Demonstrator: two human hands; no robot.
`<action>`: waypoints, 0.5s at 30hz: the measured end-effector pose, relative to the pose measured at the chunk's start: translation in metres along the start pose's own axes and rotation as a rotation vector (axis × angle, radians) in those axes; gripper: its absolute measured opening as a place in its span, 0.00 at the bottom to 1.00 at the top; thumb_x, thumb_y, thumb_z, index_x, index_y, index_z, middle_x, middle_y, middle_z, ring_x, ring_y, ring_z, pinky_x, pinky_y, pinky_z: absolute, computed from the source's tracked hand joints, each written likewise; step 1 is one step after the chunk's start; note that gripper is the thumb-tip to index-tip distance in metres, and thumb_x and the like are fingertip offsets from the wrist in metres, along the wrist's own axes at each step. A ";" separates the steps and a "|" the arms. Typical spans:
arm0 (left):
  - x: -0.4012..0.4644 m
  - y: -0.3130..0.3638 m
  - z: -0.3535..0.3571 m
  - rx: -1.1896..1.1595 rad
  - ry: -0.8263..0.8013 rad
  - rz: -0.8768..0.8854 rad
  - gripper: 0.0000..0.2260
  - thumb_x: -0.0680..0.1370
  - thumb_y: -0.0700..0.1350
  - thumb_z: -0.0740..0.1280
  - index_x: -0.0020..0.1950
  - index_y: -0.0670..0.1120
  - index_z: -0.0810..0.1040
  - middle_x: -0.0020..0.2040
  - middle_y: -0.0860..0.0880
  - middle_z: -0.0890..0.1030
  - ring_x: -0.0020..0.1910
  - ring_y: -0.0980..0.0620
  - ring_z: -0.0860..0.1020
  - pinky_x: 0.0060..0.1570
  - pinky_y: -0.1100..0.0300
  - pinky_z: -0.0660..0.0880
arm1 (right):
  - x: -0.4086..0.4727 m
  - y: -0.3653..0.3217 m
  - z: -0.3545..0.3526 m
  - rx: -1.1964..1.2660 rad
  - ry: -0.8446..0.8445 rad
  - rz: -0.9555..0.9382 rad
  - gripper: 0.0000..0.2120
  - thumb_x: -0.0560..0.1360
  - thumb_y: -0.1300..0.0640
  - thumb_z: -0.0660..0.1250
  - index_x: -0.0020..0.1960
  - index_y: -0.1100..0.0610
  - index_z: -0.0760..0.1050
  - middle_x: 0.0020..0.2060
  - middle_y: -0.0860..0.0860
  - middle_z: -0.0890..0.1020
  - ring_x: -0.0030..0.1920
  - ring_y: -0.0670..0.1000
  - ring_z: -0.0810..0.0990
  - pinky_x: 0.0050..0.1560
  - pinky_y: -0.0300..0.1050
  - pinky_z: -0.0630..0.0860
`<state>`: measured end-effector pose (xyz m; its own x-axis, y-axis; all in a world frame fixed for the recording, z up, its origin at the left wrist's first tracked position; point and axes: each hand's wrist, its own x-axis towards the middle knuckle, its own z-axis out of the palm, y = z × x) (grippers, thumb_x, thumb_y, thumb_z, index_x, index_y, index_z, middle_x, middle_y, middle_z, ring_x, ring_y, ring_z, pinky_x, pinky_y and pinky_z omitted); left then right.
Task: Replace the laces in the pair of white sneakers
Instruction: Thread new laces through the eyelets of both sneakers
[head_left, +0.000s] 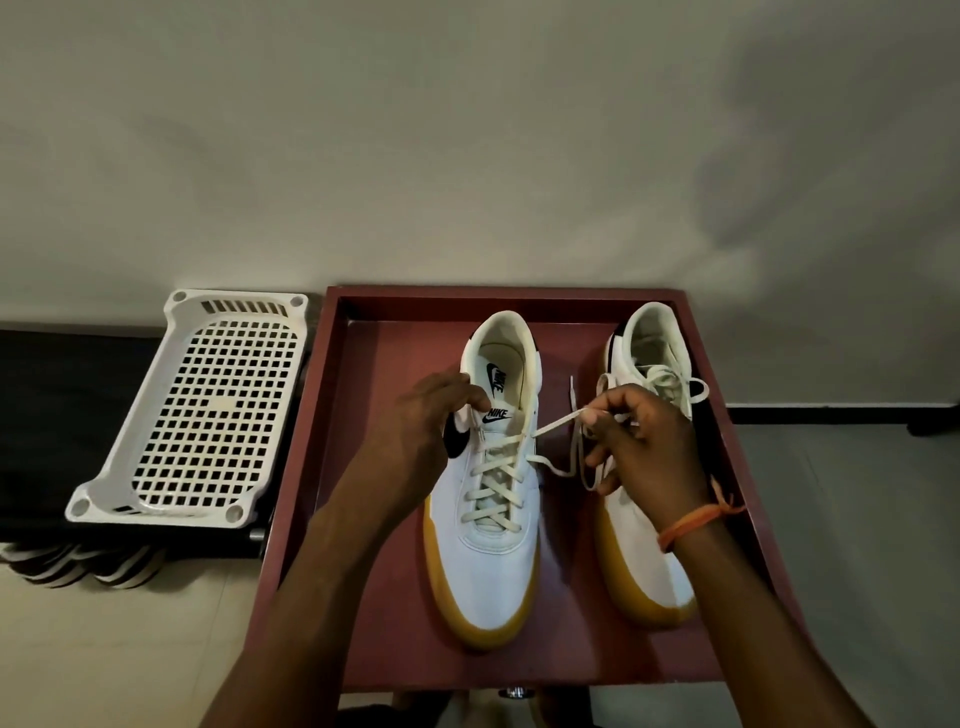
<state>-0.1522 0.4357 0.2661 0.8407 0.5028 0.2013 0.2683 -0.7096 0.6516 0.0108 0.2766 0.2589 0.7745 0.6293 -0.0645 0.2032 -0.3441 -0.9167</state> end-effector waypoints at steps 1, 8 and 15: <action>0.000 0.000 0.000 -0.004 0.004 0.006 0.18 0.68 0.23 0.66 0.52 0.39 0.83 0.58 0.39 0.81 0.57 0.40 0.80 0.55 0.61 0.70 | 0.000 0.001 0.000 -0.012 0.020 -0.016 0.03 0.77 0.63 0.68 0.45 0.59 0.76 0.36 0.61 0.79 0.27 0.53 0.80 0.21 0.48 0.76; 0.000 -0.001 0.012 0.114 0.092 -0.004 0.16 0.73 0.32 0.69 0.60 0.44 0.80 0.58 0.45 0.78 0.51 0.47 0.78 0.46 0.52 0.80 | -0.003 -0.004 0.011 -0.312 0.144 -0.372 0.06 0.67 0.65 0.70 0.41 0.57 0.77 0.41 0.47 0.75 0.35 0.46 0.75 0.37 0.36 0.70; -0.010 0.037 0.028 0.232 0.077 0.242 0.06 0.74 0.40 0.68 0.50 0.46 0.82 0.49 0.49 0.82 0.47 0.46 0.77 0.45 0.50 0.78 | -0.018 0.006 0.018 -0.600 -0.549 -0.137 0.03 0.75 0.52 0.66 0.43 0.45 0.74 0.43 0.50 0.82 0.45 0.54 0.81 0.38 0.41 0.72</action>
<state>-0.1377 0.3901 0.2680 0.8571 0.3361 0.3904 0.1729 -0.9016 0.3965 -0.0127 0.2754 0.2476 0.3479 0.8904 -0.2934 0.6811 -0.4551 -0.5735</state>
